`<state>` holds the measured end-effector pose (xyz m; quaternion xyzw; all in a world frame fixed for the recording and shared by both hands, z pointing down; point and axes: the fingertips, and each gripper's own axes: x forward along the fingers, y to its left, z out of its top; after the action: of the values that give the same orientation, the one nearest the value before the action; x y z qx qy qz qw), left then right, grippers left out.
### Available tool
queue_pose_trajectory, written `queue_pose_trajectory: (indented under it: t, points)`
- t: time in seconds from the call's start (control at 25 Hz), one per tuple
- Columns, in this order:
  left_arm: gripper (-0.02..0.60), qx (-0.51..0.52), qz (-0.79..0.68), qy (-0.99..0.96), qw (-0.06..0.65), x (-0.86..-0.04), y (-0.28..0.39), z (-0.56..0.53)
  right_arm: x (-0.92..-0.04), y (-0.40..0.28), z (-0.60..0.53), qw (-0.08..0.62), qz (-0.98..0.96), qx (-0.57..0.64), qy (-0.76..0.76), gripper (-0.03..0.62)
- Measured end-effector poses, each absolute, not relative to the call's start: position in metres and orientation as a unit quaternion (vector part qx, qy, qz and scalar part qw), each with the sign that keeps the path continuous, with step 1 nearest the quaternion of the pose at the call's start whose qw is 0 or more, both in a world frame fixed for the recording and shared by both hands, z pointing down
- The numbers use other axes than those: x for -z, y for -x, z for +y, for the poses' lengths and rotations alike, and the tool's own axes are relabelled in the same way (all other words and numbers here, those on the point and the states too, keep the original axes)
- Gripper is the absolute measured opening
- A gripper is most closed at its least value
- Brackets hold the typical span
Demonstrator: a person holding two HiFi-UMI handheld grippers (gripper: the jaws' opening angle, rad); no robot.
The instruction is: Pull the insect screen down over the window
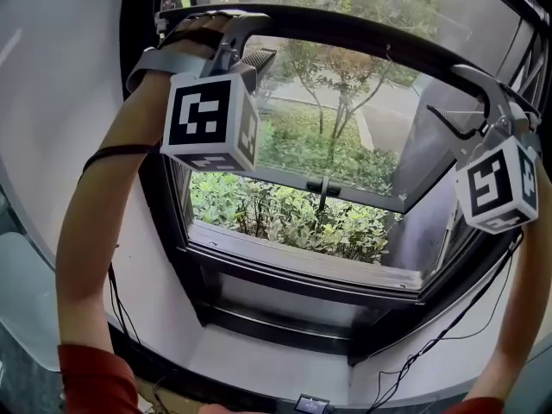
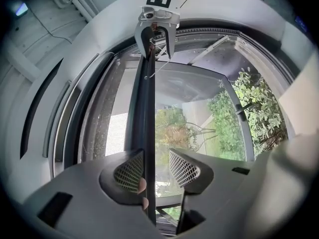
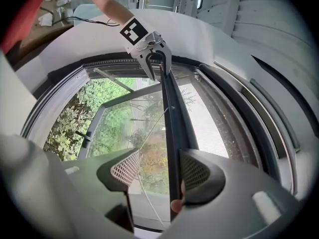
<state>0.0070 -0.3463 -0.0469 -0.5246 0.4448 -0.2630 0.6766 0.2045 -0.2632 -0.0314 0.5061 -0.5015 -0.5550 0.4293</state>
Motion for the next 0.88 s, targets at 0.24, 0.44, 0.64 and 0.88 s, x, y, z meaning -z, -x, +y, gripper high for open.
queue_pose_trajectory:
  t: [0.24, 0.44, 0.64, 0.88]
  points:
    - [0.158, 0.252, 0.448, 0.525, 0.679, 0.047, -0.009, -0.345, 0.031, -0.201, -0.261, 0.419, -0.512, 0.553, -0.506, 0.262]
    - [0.158, 0.249, 0.446, 0.531, 0.676, 0.048, -0.008, -0.344, 0.032, -0.199, -0.259, 0.414, -0.523, 0.549, -0.504, 0.262]
    - [0.158, 0.262, 0.439, 0.535, 0.673, 0.042, -0.008, -0.344, 0.024, -0.197, -0.258, 0.418, -0.543, 0.534, -0.495, 0.272]
    - [0.158, 0.271, 0.425, 0.545, 0.67, 0.017, -0.006, -0.343, -0.001, -0.195, -0.255, 0.427, -0.549, 0.531, -0.484, 0.276]
